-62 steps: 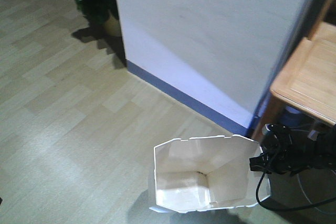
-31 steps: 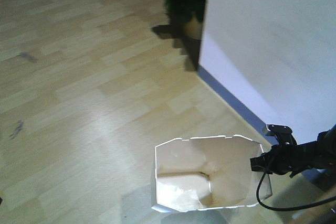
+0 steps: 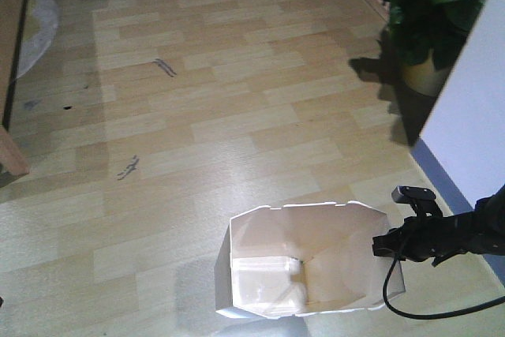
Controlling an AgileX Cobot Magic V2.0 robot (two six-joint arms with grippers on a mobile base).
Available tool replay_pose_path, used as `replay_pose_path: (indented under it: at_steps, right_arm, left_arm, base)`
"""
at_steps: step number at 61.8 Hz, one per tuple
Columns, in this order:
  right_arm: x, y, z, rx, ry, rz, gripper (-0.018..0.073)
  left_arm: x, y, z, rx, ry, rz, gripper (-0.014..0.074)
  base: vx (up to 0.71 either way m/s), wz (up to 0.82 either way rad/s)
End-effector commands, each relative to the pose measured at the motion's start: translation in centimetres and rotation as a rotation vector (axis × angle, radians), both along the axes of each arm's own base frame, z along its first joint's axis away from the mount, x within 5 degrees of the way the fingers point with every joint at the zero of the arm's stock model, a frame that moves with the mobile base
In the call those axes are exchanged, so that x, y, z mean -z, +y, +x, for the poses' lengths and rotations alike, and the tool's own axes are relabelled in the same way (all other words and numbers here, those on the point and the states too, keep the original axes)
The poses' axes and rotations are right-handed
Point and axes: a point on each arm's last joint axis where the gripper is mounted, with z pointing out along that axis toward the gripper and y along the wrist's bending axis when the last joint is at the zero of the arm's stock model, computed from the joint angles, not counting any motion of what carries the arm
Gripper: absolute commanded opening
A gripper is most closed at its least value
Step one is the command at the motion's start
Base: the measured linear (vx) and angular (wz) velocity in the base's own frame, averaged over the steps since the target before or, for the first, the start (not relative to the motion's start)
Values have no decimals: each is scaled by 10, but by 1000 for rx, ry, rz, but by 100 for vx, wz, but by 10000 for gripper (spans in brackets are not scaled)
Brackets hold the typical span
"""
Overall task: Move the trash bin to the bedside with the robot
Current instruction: 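Hold the bin with the right gripper while the base turns toward the bed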
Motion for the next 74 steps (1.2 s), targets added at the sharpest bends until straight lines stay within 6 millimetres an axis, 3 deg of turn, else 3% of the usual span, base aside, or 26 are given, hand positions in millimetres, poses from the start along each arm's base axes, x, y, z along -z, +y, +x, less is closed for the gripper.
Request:
replay_pose_path:
  at_steps: [1,74]
  right_arm:
    - [-32,10,18,-5,-154,181,-4]
    - [-32,10,18,-6,-155,181,-4]
  left_arm:
    - [3,0,1,4,-48,-14,-6]
    - [3,0,1,4,-48,-14,-6]
  base:
    - [21,43]
    - [34,19]
